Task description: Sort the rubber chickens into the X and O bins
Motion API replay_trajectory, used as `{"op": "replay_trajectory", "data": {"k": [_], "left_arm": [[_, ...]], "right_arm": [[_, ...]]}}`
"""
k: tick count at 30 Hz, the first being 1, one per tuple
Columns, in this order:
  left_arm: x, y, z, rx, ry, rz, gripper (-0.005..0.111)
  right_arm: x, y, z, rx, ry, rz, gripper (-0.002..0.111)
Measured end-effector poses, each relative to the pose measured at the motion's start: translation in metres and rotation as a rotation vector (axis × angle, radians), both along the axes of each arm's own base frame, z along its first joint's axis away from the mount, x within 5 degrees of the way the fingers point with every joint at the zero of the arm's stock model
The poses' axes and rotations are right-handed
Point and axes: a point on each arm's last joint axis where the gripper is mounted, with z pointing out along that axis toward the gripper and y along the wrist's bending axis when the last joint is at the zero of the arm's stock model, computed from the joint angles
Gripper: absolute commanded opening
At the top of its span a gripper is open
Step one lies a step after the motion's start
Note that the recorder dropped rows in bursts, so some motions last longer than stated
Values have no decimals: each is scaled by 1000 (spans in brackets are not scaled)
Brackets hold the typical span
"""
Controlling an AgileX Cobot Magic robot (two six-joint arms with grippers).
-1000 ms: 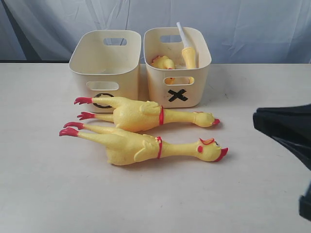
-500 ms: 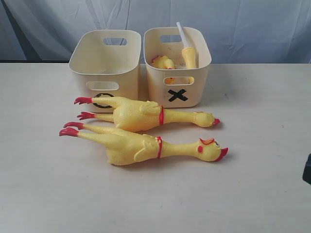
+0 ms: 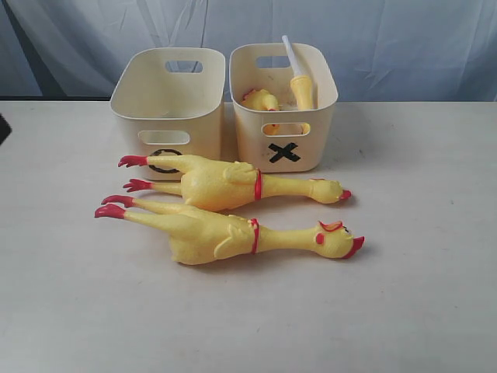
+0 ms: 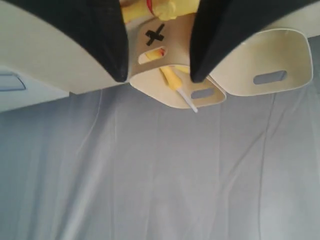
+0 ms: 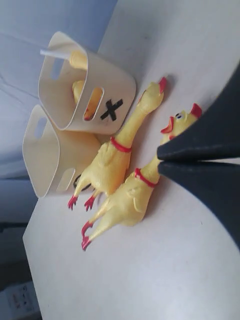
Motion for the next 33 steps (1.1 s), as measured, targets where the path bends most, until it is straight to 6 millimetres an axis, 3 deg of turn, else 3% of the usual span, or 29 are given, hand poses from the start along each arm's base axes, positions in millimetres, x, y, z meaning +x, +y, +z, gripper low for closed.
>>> {"op": "replay_trajectory", "data": {"k": [10, 16, 21, 26, 33], "left_arm": [[56, -9, 15, 215, 122, -213, 54], [88, -11, 12, 297, 175, -308, 54], [110, -27, 7, 393, 206, -375, 54], [138, -76, -7, 451, 273, -409, 54], [140, -151, -32, 529, 329, -455, 54]], "right_arm": [[3, -4, -1, -17, 6, -54, 0], [3, -4, -2, -18, 8, -55, 0], [3, -4, -2, -20, 7, -56, 0], [3, -4, -2, -20, 7, -56, 0], [3, -4, -2, -21, 6, -56, 0]]}}
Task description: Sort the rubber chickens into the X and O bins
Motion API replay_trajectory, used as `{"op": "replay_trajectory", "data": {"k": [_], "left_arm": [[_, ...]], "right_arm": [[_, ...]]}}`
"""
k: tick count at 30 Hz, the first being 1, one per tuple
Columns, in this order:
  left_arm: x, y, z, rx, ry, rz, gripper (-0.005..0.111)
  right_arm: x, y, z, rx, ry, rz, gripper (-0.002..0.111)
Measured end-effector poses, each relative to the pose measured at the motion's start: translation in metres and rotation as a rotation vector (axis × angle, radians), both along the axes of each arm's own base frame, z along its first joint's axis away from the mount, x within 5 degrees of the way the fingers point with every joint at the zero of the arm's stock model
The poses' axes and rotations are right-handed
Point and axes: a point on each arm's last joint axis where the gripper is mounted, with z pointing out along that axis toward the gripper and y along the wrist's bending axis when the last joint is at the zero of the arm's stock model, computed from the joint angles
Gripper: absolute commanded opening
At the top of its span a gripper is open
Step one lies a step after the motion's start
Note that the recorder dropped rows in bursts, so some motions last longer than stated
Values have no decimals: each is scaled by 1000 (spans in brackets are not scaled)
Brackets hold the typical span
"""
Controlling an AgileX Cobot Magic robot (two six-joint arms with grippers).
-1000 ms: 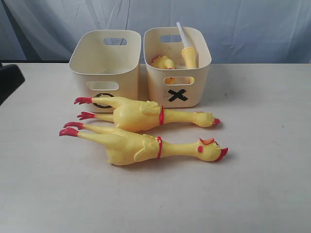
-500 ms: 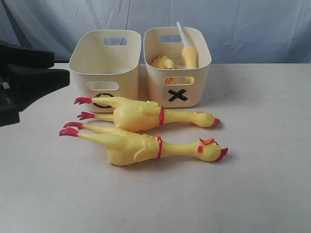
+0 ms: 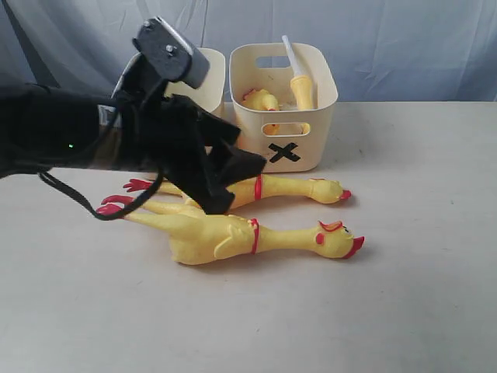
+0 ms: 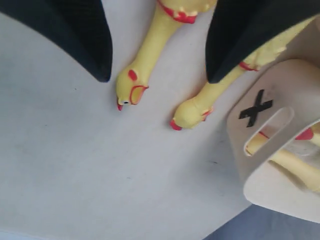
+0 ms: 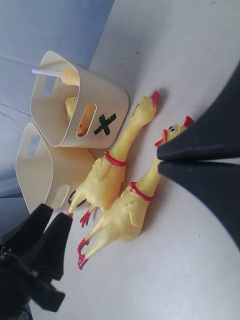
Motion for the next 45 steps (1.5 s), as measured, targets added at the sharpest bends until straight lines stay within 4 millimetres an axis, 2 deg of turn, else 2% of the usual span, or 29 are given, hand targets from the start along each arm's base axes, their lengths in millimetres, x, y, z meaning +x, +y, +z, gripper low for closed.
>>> {"op": "replay_trajectory", "data": {"k": [4, 18, 32, 37, 45], "left_arm": [[4, -28, -27, 72, 20, -84, 54], [27, -54, -88, 200, 50, -227, 54], [55, -75, -123, 256, 27, -261, 54], [58, -77, -139, 274, 58, -265, 54], [58, -77, -154, 289, 90, -270, 54]], "right_arm": [[0, 0, 0, 0, 0, 0, 0], [0, 0, 0, 0, 0, 0, 0], [0, 1, 0, 10, 6, 3, 0], [0, 1, 0, 10, 6, 3, 0], [0, 1, 0, 10, 6, 3, 0]]}}
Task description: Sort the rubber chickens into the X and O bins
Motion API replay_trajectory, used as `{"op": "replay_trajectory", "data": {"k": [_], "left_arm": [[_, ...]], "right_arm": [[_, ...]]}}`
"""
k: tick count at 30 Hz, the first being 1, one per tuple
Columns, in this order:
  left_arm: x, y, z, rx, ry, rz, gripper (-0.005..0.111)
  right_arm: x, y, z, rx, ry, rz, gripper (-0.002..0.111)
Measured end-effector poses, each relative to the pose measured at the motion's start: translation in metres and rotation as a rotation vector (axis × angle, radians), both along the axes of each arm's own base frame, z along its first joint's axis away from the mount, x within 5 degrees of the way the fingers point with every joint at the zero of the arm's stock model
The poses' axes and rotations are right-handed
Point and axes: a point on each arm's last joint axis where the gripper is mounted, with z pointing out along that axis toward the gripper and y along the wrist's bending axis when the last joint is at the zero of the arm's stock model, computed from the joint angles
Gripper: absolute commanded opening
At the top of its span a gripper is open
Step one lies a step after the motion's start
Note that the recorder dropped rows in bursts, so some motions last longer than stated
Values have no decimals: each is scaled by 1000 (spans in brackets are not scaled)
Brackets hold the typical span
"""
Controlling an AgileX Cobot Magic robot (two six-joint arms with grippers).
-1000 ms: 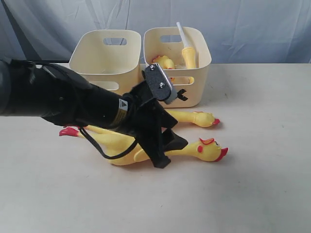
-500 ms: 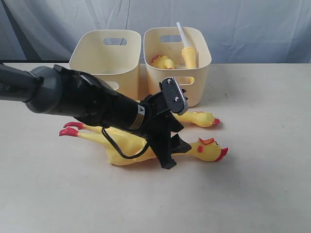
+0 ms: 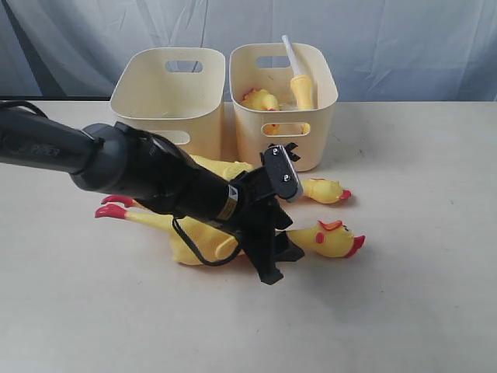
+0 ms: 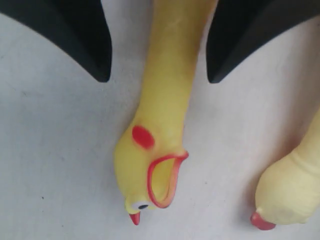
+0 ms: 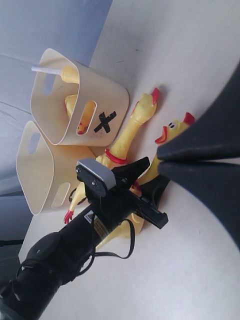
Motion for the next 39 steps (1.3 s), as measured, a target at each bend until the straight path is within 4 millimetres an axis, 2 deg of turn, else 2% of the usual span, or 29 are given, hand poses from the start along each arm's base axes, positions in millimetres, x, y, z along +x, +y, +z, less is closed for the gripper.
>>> {"op": "replay_trajectory", "data": {"k": [14, 20, 27, 29, 35, 39], "left_arm": [[4, -2, -10, 28, -28, 8, 54], [5, -3, -10, 55, -96, -29, 47], [6, -3, -11, 64, -119, -44, 47], [7, -3, -11, 66, -121, -45, 43], [8, -3, -11, 68, -124, -30, 11], [8, -3, -11, 65, -115, -20, 2]], "right_arm": [[0, 0, 0, 0, 0, 0, 0], [0, 0, 0, 0, 0, 0, 0], [0, 0, 0, 0, 0, 0, 0], [0, 0, 0, 0, 0, 0, 0], [0, 0, 0, 0, 0, 0, 0], [0, 0, 0, 0, 0, 0, 0]]}}
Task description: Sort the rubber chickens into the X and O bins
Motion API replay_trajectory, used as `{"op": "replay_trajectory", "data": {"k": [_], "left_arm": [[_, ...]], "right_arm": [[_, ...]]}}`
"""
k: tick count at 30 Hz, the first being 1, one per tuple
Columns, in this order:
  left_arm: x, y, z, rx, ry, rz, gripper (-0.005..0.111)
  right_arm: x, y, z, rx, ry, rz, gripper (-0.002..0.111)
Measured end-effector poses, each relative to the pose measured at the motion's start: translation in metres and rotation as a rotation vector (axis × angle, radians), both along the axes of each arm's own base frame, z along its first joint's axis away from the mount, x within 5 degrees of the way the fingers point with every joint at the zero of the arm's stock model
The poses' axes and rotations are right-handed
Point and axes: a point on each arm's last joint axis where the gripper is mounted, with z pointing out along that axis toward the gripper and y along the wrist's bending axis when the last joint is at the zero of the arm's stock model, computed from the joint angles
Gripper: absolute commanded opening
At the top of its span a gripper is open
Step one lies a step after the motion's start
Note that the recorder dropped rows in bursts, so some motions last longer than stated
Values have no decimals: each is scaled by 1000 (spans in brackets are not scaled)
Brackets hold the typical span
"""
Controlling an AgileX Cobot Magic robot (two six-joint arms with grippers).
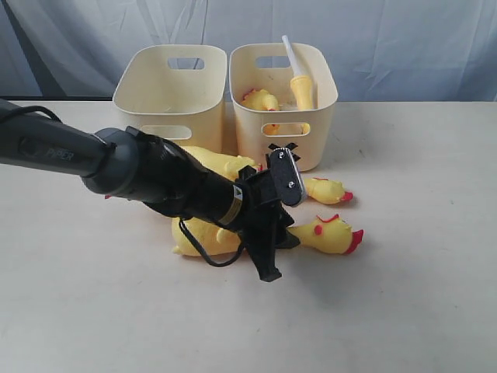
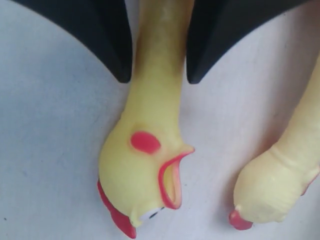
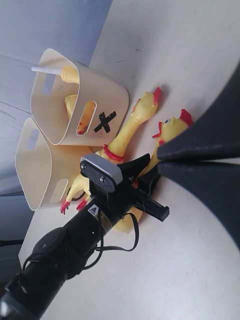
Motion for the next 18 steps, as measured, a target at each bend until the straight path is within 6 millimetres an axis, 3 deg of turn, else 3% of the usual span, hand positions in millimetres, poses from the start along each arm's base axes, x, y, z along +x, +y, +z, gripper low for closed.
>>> {"op": "replay_trajectory", "data": {"k": [5, 13, 18], "left_arm": [[-2, -1, 0, -13, 17, -13, 7], [-3, 0, 1, -43, 65, -23, 38], [-5, -1, 4, -73, 122, 8, 39]], "right_arm": [[0, 0, 0, 0, 0, 0, 0], [0, 0, 0, 0, 0, 0, 0], [0, 0, 0, 2, 1, 1, 0]]}}
